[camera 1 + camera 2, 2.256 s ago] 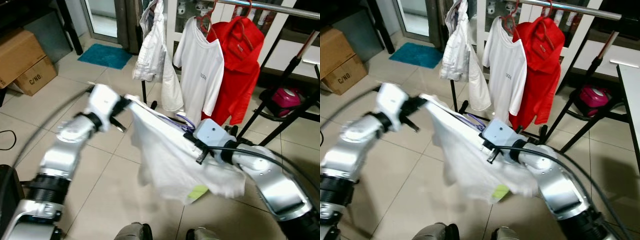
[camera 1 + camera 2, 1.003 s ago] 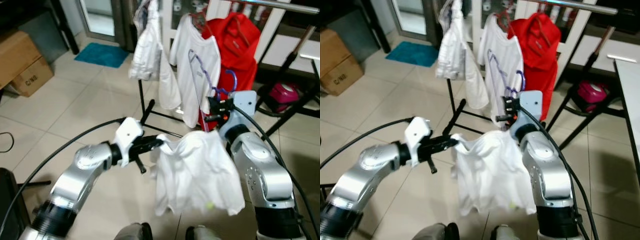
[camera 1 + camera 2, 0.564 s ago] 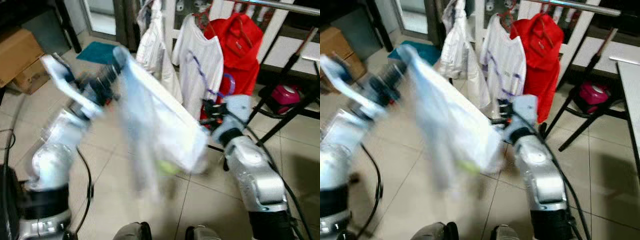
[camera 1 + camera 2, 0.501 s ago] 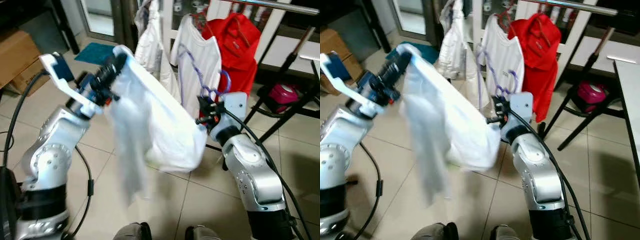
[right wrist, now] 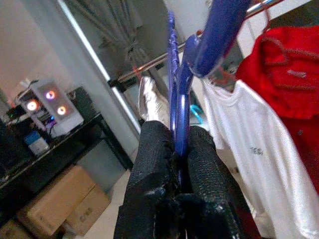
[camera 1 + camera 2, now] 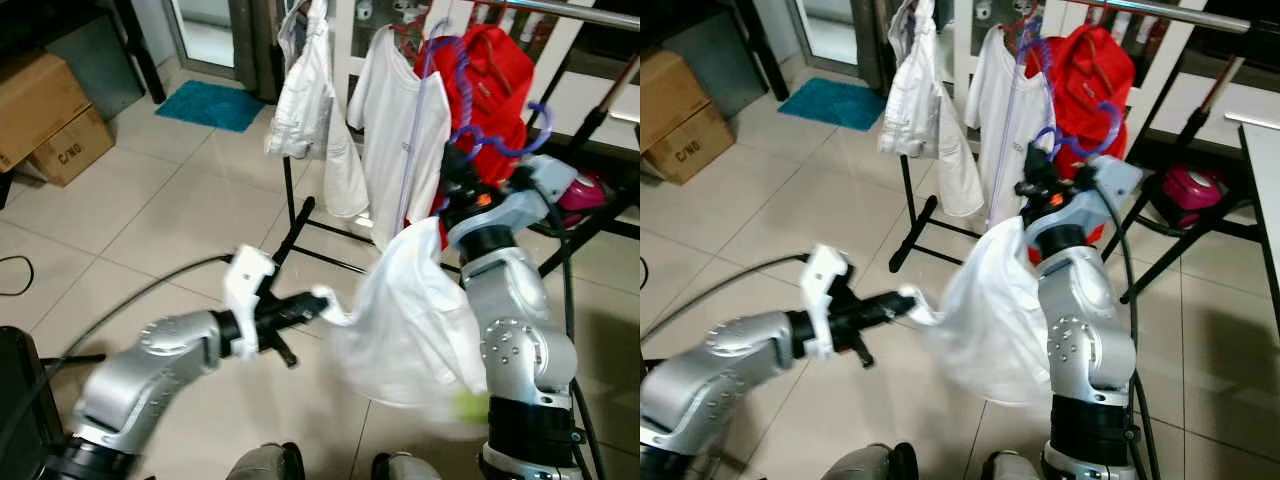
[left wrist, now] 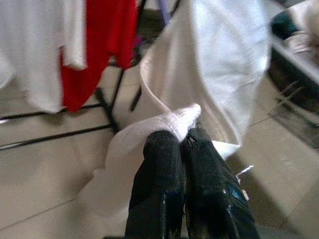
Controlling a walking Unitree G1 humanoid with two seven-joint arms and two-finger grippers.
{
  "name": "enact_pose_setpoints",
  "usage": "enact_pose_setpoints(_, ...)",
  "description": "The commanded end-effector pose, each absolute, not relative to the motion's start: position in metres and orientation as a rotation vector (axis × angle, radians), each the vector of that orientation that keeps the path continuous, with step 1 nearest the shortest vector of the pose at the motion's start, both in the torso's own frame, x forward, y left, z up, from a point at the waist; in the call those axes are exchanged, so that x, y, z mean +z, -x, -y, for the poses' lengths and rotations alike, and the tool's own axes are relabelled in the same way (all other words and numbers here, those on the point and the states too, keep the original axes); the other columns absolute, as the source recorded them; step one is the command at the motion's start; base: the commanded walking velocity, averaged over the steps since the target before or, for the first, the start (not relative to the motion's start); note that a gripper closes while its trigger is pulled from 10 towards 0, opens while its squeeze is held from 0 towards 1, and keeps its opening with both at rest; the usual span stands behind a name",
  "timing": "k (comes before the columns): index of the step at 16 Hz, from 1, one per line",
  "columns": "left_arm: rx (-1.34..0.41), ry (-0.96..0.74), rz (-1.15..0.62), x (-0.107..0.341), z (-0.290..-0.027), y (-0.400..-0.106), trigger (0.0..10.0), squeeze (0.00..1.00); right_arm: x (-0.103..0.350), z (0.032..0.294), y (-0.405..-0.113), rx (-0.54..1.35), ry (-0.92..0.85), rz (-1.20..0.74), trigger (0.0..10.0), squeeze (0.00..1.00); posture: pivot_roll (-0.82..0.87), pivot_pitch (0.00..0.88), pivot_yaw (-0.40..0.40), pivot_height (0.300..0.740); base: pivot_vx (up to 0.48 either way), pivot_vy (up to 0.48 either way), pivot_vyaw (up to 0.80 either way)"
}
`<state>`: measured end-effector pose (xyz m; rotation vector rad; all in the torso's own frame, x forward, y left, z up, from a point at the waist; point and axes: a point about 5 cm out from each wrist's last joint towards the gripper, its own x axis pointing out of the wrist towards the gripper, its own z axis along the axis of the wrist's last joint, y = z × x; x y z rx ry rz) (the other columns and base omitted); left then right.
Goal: Hang hanger
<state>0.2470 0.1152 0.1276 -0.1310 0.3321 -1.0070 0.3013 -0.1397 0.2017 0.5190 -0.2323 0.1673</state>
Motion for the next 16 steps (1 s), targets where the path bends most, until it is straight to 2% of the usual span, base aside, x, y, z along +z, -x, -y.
enact_pose_setpoints(1, -1.022, 0.121, -0.285, 0.135, -0.113, -0.248, 0.0, 0.0, 0.21, 0.14, -0.301, 0.167, -0.533, 0.29, 10.0, 0.0, -0.04, 0.114, 0.049, 0.74, 0.0, 0.0, 0.0)
enact_pose_setpoints(4, -1.107, 0.207, -0.232, 0.152, -0.106, -0.244, 0.0, 0.0, 0.214, 0.127, -0.307, 0.248, -0.628, 0.288, 10.0, 0.0, -0.04, 0.114, 0.052, 0.74, 0.0, 0.0, 0.0)
enact_pose_setpoints(6, -1.16, 0.341, -0.09, 0.181, -0.102, -0.244, 0.0, 0.0, 0.203, 0.116, -0.313, 0.296, -0.427, 0.243, 10.0, 0.0, -0.04, 0.113, 0.053, 0.74, 0.0, 0.0, 0.0)
enact_pose_setpoints(7, -1.202, 0.427, 0.002, 0.203, -0.1, -0.245, 0.0, 0.0, 0.196, 0.115, -0.317, 0.294, -0.433, 0.226, 10.0, 0.0, -0.03, 0.111, 0.052, 0.74, 0.0, 0.0, 0.0)
enact_pose_setpoints(8, -1.241, 0.435, 0.01, 0.208, -0.099, -0.242, 0.0, 0.0, 0.195, 0.113, -0.318, 0.302, -0.429, 0.229, 10.0, 0.0, -0.03, 0.111, 0.052, 0.74, 0.0, 0.0, 0.0)
enact_pose_setpoints(9, -1.259, 0.404, -0.032, 0.203, -0.098, -0.24, 0.0, 0.0, 0.196, 0.112, -0.32, 0.303, -0.451, 0.233, 10.0, 0.0, -0.03, 0.107, 0.054, 0.74, 0.0, 0.0, 0.0)
enact_pose_setpoints(11, -1.219, 0.191, -0.263, 0.164, -0.1, -0.236, 0.0, 0.0, 0.206, 0.113, -0.327, 0.271, -0.541, 0.297, 10.0, 0.0, -0.03, 0.1, 0.06, 0.74, 0.0, 0.0, 0.0)
enact_pose_setpoints(14, -1.108, 0.045, -0.428, 0.136, -0.114, -0.236, 0.0, 0.0, 0.221, 0.12, -0.332, 0.259, -0.637, 0.387, 10.0, 0.0, -0.03, 0.094, 0.058, 0.74, 0.0, 0.0, 0.0)
enact_pose_setpoints(16, -1.058, -0.007, -0.473, 0.125, -0.125, -0.237, 0.0, 0.0, 0.222, 0.124, -0.333, 0.246, -0.667, 0.399, 10.0, 0.0, -0.04, 0.092, 0.059, 0.74, 0.0, 0.0, 0.0)
